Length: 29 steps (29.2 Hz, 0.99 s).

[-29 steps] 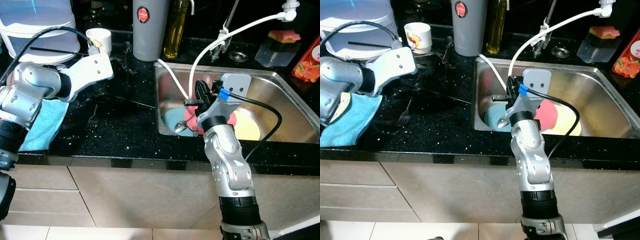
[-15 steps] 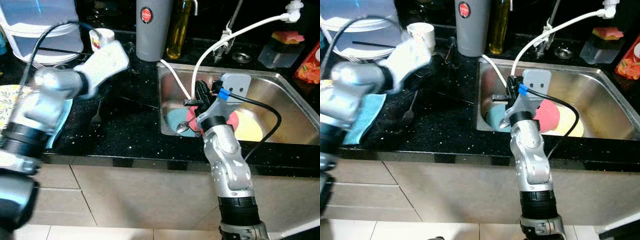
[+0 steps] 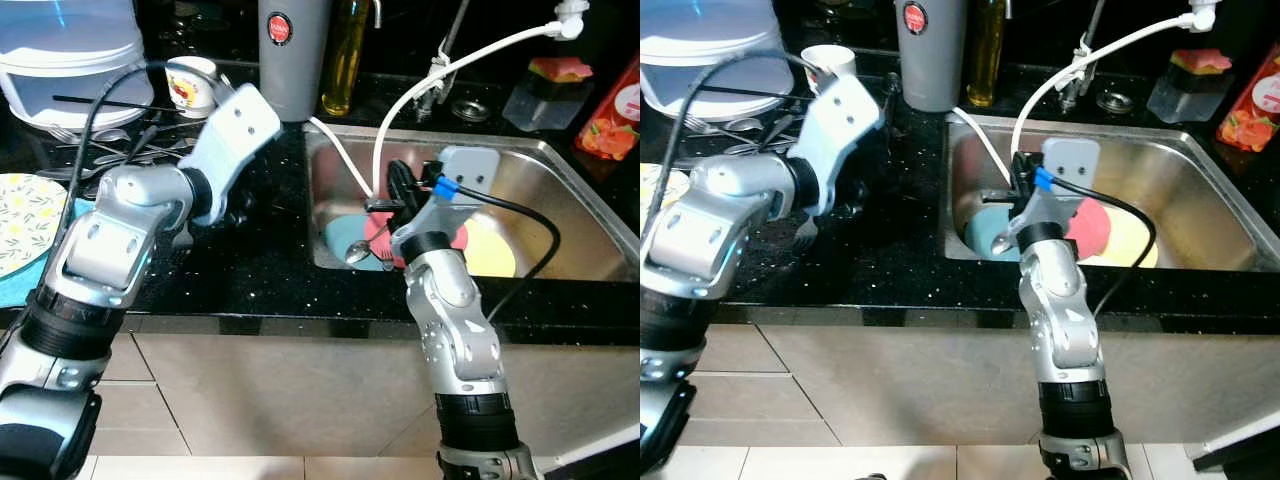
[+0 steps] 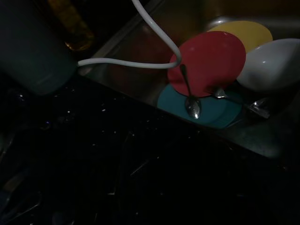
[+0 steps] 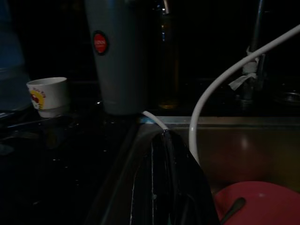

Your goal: Kitchen organization

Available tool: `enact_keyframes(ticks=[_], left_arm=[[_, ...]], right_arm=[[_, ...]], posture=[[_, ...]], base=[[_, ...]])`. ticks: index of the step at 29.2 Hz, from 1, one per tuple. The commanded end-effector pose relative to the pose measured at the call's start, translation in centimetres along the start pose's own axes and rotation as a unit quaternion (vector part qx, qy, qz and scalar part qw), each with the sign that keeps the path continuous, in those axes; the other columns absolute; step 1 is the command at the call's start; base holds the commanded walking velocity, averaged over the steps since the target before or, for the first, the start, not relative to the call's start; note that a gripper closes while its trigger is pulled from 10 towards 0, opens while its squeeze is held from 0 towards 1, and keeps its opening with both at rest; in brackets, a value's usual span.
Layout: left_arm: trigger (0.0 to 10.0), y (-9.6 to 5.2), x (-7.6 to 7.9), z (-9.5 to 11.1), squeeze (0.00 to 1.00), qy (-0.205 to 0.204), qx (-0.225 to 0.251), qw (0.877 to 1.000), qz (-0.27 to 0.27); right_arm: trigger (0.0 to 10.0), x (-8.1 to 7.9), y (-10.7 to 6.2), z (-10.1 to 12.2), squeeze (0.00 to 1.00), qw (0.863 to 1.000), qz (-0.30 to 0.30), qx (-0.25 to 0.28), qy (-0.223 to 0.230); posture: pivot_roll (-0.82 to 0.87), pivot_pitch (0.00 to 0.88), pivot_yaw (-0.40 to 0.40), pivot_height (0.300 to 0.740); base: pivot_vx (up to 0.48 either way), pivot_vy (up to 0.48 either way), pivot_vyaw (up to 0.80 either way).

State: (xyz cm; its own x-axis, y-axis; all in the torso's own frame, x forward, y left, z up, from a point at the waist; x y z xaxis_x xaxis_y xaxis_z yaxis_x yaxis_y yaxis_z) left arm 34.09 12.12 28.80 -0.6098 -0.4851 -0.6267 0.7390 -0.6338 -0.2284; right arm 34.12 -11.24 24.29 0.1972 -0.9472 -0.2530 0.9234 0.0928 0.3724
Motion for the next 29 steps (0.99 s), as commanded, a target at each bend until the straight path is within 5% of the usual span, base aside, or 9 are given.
enact_keyframes(ticks=[1,9,16,21,26,28,29], left_arm=[[10.0,-0.5,0.6,-0.1,0.0,0.022,-0.014,0.999,-0.026],[10.0,-0.5,3.7,-0.8,0.0,0.033,-0.019,0.995,-0.094],[10.0,0.6,3.9,-1.5,0.0,0.027,-0.039,0.995,-0.083],[10.0,1.4,4.0,-4.4,0.0,0.061,-0.108,0.99,-0.06],[10.0,1.4,4.3,-5.6,0.0,0.05,-0.126,0.989,-0.061],[9.4,1.4,4.3,-5.8,0.0,0.048,-0.131,0.988,-0.06],[6.9,1.4,4.2,-6.1,0.0,0.049,-0.136,0.988,-0.058]], right_arm=[[10.0,0.3,-0.2,-0.3,0.0,1.0,-0.004,-0.007,-0.001],[10.0,-0.1,-0.1,-0.5,0.0,1.0,0.002,-0.01,0.002],[10.0,-0.2,0.0,-0.3,0.0,1.0,0.004,-0.007,0.002],[10.0,0.1,0.0,-0.2,0.0,1.0,-0.003,-0.003,0.001],[10.0,0.0,-0.1,-0.4,0.0,1.0,-0.002,-0.004,0.002],[10.0,0.0,-0.1,-0.4,0.0,1.0,-0.001,-0.004,0.002],[10.0,0.0,-0.1,-0.4,0.0,1.0,-0.002,-0.004,0.003]], posture=[[0.29,0.074,-0.068,0.74],[0.28,0.075,-0.073,0.74],[0.29,0.072,-0.075,0.74],[0.29,0.068,-0.065,0.74],[0.29,0.065,-0.057,0.74],[0.29,0.066,-0.06,0.74],[0.29,0.067,-0.062,0.74]], base=[[0.0,0.0,0.0],[0.0,0.0,0.0],[0.0,0.0,0.0],[0.0,0.0,0.0],[0.0,0.0,0.0],[0.0,0.0,0.0],[0.0,0.0,0.0]])
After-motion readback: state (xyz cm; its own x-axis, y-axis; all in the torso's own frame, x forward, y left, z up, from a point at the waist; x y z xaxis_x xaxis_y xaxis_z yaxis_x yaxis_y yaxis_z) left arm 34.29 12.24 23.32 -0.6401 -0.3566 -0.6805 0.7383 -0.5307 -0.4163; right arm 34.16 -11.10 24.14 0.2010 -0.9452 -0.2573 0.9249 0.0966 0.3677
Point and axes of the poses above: a point about 5 cm out from each wrist's last joint towards the gripper, its own y axis pointing out of the wrist towards the gripper, its own z axis along the axis of the wrist's last joint, x = y × z, the point moved 2 cm from there along y, pointing out of the wrist towards the gripper, and after that the axes turned 8 degrees about y, right-handed, at the moved point
